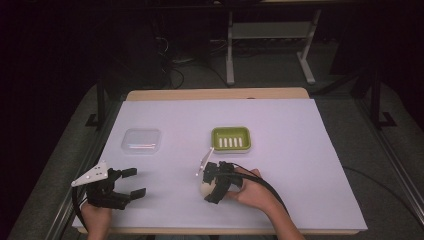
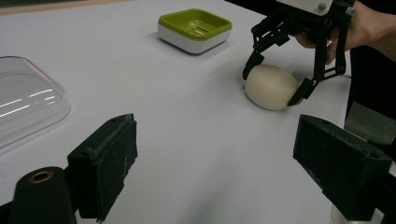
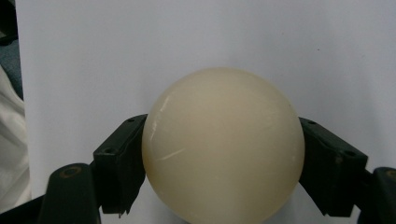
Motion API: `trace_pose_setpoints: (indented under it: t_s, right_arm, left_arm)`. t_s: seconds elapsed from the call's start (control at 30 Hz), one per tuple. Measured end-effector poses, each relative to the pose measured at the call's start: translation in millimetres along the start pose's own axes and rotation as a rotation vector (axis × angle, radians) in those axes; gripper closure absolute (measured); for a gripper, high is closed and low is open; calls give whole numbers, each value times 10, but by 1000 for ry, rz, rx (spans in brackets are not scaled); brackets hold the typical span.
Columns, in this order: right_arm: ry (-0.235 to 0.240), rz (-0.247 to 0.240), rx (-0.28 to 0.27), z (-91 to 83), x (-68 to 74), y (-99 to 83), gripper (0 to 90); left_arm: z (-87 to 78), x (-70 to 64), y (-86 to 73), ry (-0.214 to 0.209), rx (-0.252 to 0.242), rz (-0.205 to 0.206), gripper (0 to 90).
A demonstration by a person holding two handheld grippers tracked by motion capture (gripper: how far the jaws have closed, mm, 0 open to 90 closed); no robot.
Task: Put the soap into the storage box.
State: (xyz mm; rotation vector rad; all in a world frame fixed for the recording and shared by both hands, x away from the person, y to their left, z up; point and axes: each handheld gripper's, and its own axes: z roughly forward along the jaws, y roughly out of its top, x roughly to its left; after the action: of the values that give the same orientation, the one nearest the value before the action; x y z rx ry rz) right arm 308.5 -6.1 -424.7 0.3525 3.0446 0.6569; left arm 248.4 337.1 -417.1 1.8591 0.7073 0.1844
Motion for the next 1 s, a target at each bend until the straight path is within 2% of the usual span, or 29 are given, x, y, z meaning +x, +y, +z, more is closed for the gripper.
trace_pose_setpoints:
  t_s: [0.37, 1.0]
  right_arm:
    - [27, 3, 3, -31, 5, 3, 233]
    - [29, 3, -44, -326, -60, 67, 233]
  left_arm:
    - [0, 0, 1, 0, -1, 0, 130]
    - [-3, 2, 1, 0, -2, -2, 131]
